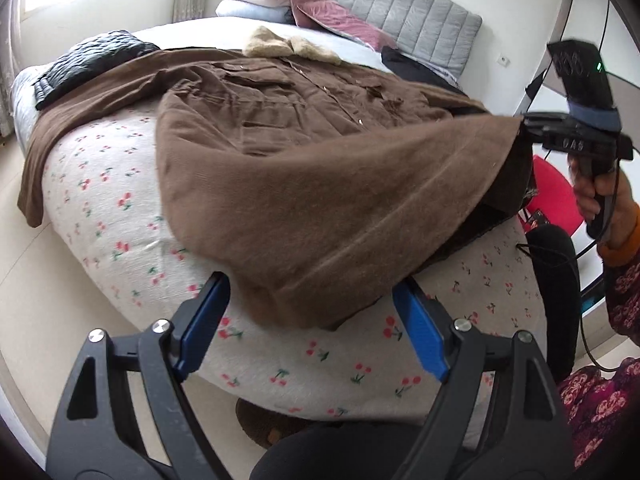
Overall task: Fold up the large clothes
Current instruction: 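Grasp the ribbed sleeve cuff with the right tool and fold it across the jacket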
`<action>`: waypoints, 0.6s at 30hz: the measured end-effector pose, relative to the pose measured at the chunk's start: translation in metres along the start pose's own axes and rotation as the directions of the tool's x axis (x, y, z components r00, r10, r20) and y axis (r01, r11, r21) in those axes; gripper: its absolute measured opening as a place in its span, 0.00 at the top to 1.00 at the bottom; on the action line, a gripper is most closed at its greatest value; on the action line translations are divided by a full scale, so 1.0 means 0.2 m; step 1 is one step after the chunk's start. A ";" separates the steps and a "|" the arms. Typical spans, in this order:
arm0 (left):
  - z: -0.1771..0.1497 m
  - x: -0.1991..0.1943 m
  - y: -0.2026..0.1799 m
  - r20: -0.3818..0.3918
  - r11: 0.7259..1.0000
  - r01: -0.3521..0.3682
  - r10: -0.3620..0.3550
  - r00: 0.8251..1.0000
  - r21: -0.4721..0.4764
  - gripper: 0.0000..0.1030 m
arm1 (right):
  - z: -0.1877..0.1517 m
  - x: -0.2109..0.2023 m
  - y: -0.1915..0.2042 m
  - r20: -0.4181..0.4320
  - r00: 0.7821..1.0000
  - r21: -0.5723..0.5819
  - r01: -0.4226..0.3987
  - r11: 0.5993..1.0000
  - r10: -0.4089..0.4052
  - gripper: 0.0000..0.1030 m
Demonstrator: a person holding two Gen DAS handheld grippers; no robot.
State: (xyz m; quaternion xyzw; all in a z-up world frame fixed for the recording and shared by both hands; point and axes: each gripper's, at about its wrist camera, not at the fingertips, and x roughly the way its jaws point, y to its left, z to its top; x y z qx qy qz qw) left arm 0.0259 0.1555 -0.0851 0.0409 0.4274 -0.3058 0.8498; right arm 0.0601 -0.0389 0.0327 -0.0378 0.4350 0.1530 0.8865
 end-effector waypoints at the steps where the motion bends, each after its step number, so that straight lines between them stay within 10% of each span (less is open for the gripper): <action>1: 0.01 0.02 -0.01 -0.015 1.000 -0.022 0.022 1.000 0.008 0.19 | 0.00 0.00 -0.01 0.004 1.000 0.005 0.002 1.000 -0.002 0.93; 14: 0.12 0.08 0.12 -0.029 0.977 -0.153 0.150 0.988 -0.146 0.19 | 0.15 -0.07 -0.12 0.074 0.997 0.073 0.009 0.997 -0.014 0.93; 16: 0.13 0.11 0.12 -0.047 0.979 -0.165 0.161 0.986 -0.123 0.29 | 0.16 -0.06 -0.13 0.075 0.997 0.082 0.006 0.997 -0.013 0.93; 18: 0.13 0.14 0.11 -0.079 0.982 -0.153 0.145 0.986 -0.109 0.80 | 0.16 -0.05 -0.15 0.073 0.997 0.094 -0.005 0.996 -0.002 0.93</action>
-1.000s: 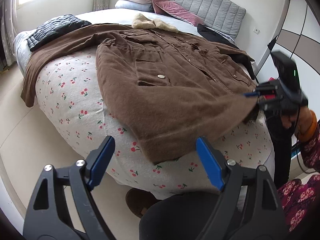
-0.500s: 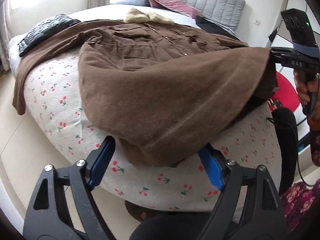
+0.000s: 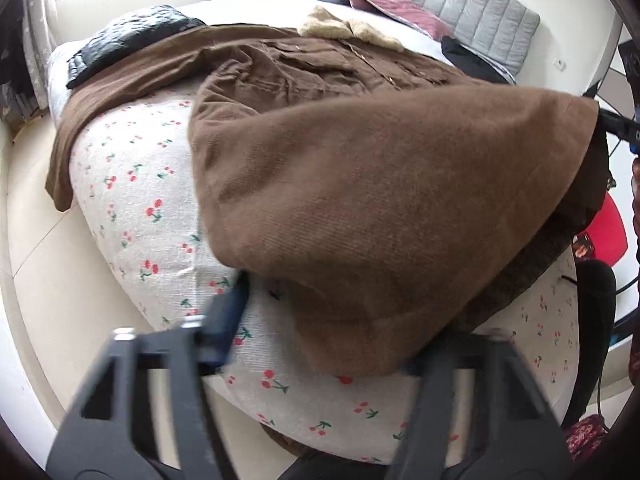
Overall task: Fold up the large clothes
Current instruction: 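Grasp the ribbed sleeve cuff with the right tool and fold it across the jacket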
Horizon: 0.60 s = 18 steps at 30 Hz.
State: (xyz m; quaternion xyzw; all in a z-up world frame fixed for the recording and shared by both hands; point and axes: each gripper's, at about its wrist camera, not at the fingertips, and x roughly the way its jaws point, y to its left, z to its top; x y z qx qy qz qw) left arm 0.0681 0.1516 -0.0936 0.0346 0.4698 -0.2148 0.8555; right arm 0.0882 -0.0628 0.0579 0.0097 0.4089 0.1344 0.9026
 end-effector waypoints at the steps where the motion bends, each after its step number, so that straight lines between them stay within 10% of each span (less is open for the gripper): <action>1: 0.00 0.01 -0.01 -0.024 1.000 -0.007 0.007 1.000 -0.002 0.86 | 0.00 0.00 0.00 -0.003 1.000 0.005 -0.007 1.000 0.007 0.93; 11: -0.09 -0.67 0.06 0.082 0.992 -0.123 0.126 0.989 -0.041 1.00 | -0.03 -0.08 0.06 -0.020 0.999 -0.059 -0.036 0.998 0.035 0.93; 12: -0.12 -0.67 0.10 0.049 0.980 -0.195 0.197 0.979 -0.045 1.00 | -0.04 -0.07 0.07 -0.035 0.998 -0.070 -0.054 0.996 0.052 0.92; 15: -0.24 -0.57 0.25 -0.072 0.880 -0.474 0.472 0.879 -0.020 1.00 | -0.11 0.01 0.13 -0.132 0.986 -0.091 -0.117 0.989 0.104 0.89; 18: -0.35 -0.56 0.38 -0.145 0.903 -0.417 0.400 0.905 -0.106 0.99 | -0.18 0.10 0.12 -0.235 0.962 -0.078 -0.159 0.984 0.137 0.86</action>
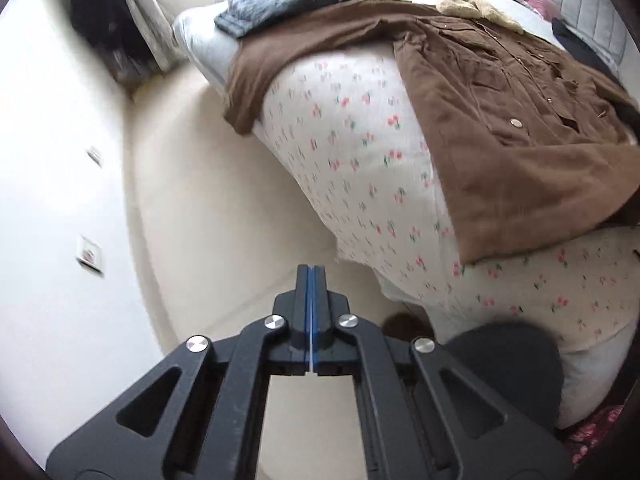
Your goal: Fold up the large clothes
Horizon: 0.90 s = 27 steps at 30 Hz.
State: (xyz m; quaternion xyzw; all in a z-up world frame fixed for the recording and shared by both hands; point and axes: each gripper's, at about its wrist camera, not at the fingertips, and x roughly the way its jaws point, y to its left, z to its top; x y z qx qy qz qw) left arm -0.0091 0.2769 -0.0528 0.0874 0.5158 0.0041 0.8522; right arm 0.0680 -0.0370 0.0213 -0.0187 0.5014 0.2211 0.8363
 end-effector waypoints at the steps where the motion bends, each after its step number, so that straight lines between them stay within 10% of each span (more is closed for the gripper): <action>1: -0.03 -0.01 0.00 0.018 0.999 0.033 -0.033 0.999 0.006 0.98 | -0.02 0.01 -0.01 -0.009 1.000 0.000 0.002 1.000 -0.002 0.85; 6: -0.07 -0.05 -0.14 0.080 0.977 0.170 -0.181 0.980 0.129 0.31 | -0.10 -0.06 -0.02 0.010 0.999 -0.027 0.033 0.999 -0.032 0.49; 16: 0.05 0.17 -0.41 0.062 0.929 0.286 -0.308 0.950 0.237 0.31 | -0.36 -0.04 0.21 -0.048 0.985 -0.346 0.139 0.928 -0.165 0.38; 25: 0.11 0.33 -0.42 0.042 0.902 0.415 -0.422 0.905 0.118 0.45 | -0.29 0.16 0.00 -0.054 0.998 0.045 0.014 0.999 -0.011 0.38; 26: 0.12 0.34 -0.42 0.041 0.889 0.448 -0.453 0.891 0.092 0.62 | -0.29 0.17 -0.03 -0.044 0.999 0.088 0.006 0.996 -0.002 0.43; 27: 0.13 0.34 -0.41 0.044 0.878 0.474 -0.477 0.878 0.064 0.74 | -0.29 0.18 -0.04 -0.044 0.999 0.095 0.016 0.995 -0.012 0.69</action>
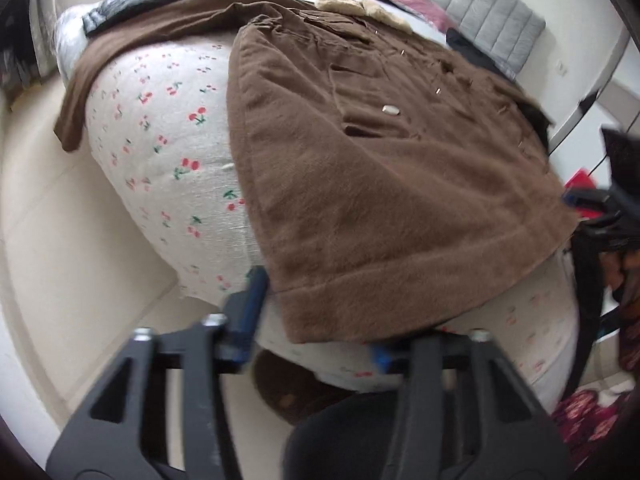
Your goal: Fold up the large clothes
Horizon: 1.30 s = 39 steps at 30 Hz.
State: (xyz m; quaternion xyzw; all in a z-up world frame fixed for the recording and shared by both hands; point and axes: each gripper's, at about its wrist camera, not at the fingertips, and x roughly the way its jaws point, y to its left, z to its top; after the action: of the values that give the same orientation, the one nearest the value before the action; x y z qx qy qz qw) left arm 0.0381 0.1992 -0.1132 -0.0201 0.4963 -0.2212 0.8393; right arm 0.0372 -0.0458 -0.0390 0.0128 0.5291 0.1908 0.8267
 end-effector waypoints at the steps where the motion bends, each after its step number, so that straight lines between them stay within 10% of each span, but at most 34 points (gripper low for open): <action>1: 0.01 -0.02 -0.01 0.024 1.000 -0.022 0.022 0.999 -0.018 0.78 | 0.00 0.00 0.01 -0.008 1.000 -0.019 0.028 0.999 -0.028 0.78; 5: 0.04 -0.14 -0.11 0.108 0.997 -0.073 0.077 0.991 -0.038 0.88 | 0.01 -0.09 0.13 0.040 0.975 -0.166 0.221 0.961 -0.218 0.88; 10: 0.06 -0.44 -0.17 0.250 0.996 -0.021 0.043 0.967 -0.089 0.92 | 0.07 -0.37 0.23 0.244 0.867 -0.232 0.487 0.842 -0.434 0.88; 14: 0.02 -0.48 -0.16 0.224 0.992 -0.101 0.114 0.968 -0.070 0.92 | 0.01 -0.41 0.34 0.313 0.814 -0.299 0.574 0.762 -0.490 0.88; 21: -0.13 -0.14 0.01 -0.036 0.963 -0.260 0.258 0.966 -0.075 0.96 | -0.22 0.07 0.44 0.108 0.880 -0.475 0.455 0.754 -0.463 0.87; 23: -0.18 -0.13 0.06 -0.093 0.931 -0.360 0.355 0.930 -0.053 1.00 | -0.27 0.06 0.44 0.120 0.873 -0.490 0.466 0.737 -0.473 0.83; 25: -0.23 -0.18 0.16 -0.118 0.923 -0.378 0.369 0.922 -0.070 1.00 | -0.27 -0.03 0.38 0.047 0.925 -0.440 0.357 0.824 -0.376 0.78; 28: -0.26 -0.29 0.27 -0.092 0.938 -0.308 0.296 0.951 -0.157 0.91 | -0.27 -0.22 0.24 -0.035 0.991 -0.298 0.115 0.948 -0.132 0.71; 30: -0.25 -0.35 0.30 -0.037 0.947 -0.256 0.254 0.967 -0.196 0.48 | -0.30 -0.36 0.10 0.015 0.993 -0.197 0.119 0.973 -0.118 0.58; 32: -0.20 -0.40 0.28 0.056 0.963 -0.167 0.183 0.982 -0.212 0.30 | -0.31 -0.50 -0.13 0.095 0.981 -0.045 0.174 0.984 -0.170 0.44; 39: 0.05 -0.23 0.29 0.146 0.979 0.095 -0.068 0.987 -0.182 0.24 | -0.44 -0.67 -0.87 0.230 0.968 0.405 -0.003 0.914 -0.099 0.32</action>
State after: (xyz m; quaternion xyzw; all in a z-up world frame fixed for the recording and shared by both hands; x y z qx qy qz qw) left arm 0.0477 0.2681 -0.0857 -0.1353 0.4542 -0.2055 0.8562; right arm -0.0377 -0.2669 0.0001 0.1928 0.4508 0.0545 0.8699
